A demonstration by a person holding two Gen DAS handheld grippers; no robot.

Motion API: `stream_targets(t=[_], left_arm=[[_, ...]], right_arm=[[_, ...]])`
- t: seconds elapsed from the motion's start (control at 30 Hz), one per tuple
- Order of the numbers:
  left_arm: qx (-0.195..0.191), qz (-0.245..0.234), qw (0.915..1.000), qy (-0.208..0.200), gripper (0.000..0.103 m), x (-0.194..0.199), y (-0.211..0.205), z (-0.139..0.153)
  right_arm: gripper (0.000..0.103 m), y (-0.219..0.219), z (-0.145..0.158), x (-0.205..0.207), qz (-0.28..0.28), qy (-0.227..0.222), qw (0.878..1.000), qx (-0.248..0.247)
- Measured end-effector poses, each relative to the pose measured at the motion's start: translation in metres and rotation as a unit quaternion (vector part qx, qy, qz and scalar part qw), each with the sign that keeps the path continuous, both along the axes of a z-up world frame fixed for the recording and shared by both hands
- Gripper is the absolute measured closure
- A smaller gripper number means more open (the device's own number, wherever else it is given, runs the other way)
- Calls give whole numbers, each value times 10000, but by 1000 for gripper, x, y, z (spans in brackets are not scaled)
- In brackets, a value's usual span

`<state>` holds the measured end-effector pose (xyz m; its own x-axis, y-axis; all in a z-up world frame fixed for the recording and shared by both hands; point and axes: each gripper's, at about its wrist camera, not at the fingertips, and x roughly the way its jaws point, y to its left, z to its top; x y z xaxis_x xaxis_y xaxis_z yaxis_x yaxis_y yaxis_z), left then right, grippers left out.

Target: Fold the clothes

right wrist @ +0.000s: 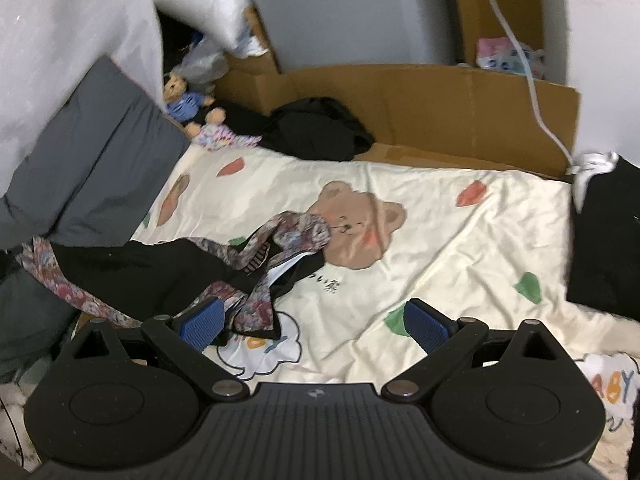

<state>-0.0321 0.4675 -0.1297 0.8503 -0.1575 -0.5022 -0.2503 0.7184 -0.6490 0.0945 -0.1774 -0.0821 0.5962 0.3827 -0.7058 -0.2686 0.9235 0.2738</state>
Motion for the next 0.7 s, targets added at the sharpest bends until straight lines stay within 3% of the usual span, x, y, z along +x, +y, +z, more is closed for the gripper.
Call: stream_targets(t=[0.23,0.53,0.63,0.7], left_arm=[[-259,71,9988,404,101,-33,12,-65],[-22,-5,9972,753,100,-36,20,-93],[-68,29,9972,749,92,-43,25,-95],[-120,101,9974,701,77,-47,28,-94]], right_arm=[[4,31,-7,18,327,48,9994,-126],[4,80,-33,42,909,76,9955,-252],[4,92,-36,48,989,102,9947,-242],[4,98,-37,49,1038,112,9942,-241]])
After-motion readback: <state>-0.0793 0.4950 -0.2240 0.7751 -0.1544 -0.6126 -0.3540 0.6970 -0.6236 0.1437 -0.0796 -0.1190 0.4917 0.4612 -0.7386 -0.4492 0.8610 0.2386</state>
